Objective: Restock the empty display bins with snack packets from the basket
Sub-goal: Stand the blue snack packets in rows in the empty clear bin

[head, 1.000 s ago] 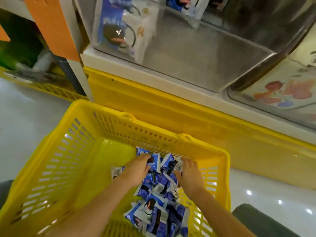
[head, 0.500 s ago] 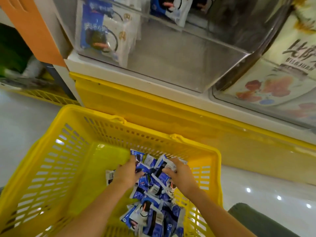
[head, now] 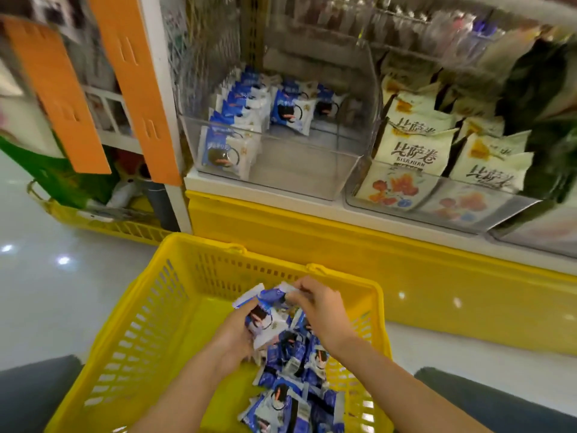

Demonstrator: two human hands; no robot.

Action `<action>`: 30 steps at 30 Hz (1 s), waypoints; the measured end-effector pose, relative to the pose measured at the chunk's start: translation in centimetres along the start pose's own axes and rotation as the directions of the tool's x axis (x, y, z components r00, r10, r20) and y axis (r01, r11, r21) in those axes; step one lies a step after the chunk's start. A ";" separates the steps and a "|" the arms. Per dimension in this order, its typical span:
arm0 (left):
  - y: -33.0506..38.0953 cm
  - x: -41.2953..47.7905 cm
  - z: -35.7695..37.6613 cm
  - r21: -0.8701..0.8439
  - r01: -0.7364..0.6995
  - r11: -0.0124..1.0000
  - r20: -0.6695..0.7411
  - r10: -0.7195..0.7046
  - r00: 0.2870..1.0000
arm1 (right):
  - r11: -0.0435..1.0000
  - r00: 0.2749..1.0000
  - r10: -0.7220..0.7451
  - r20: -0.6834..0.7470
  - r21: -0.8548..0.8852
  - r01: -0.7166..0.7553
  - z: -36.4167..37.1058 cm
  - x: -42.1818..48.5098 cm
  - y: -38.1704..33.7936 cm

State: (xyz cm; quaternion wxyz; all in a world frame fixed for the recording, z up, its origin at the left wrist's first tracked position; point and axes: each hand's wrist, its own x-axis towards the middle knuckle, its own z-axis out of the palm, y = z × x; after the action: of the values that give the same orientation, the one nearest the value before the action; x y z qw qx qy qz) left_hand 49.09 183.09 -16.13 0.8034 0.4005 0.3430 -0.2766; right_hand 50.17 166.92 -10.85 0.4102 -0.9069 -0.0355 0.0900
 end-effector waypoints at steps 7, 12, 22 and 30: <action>3.8 -5.6 1.8 -0.121 -0.100 0.988 0.223 0.126 0.967 | 0.790 0.837 -0.526 0.152 -0.276 0.547 -3.1 -2.2 -5.5; 6.1 -8.7 3.5 -0.010 -0.392 0.920 0.214 0.385 0.898 | 0.895 0.899 -0.428 0.094 -0.094 0.436 -4.9 -3.0 -8.3; 9.7 -14.4 5.8 0.233 -0.645 0.728 0.322 0.568 0.757 | 0.960 0.993 -0.006 0.114 0.279 -0.026 -6.6 -2.8 -13.2; 14.5 -16.8 5.6 0.478 -0.647 0.594 0.403 0.506 0.763 | 0.973 0.991 -0.136 0.019 0.190 0.130 -10.7 -0.8 -16.4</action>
State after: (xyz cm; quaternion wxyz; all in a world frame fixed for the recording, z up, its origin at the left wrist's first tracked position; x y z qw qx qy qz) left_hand 51.07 188.88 5.94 0.7157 0.6851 -0.0034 -0.1356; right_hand 51.62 169.81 8.48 0.4985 -0.8581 -0.0939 0.0796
